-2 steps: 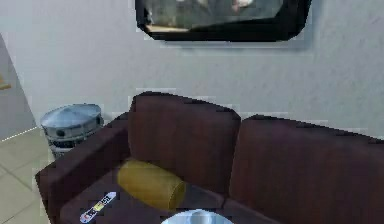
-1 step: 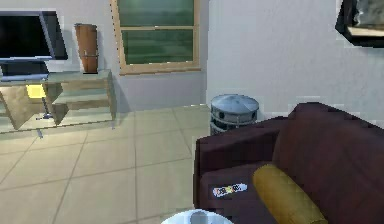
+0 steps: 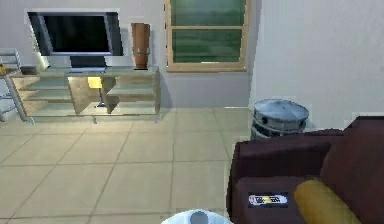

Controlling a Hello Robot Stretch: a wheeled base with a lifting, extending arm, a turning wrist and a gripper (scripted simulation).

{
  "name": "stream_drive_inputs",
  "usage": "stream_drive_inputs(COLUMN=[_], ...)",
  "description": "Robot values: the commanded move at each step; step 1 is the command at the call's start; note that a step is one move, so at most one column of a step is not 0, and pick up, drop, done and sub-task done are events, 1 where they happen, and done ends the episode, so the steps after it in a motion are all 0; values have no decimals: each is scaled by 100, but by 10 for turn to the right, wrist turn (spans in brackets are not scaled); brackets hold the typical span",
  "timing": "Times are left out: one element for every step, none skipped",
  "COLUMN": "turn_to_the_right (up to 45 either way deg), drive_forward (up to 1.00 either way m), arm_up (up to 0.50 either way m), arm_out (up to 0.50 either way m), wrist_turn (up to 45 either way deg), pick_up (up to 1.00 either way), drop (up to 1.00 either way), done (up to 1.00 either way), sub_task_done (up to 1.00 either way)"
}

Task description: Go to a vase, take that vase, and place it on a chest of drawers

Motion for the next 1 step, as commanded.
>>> stream_drive_inputs(turn_to_the_right=[0], drive_forward=[40], arm_up=[0], arm_out=[0], wrist_turn=[0], pick_up=[0], drop=[0], done=[0], sub_task_done=[0])
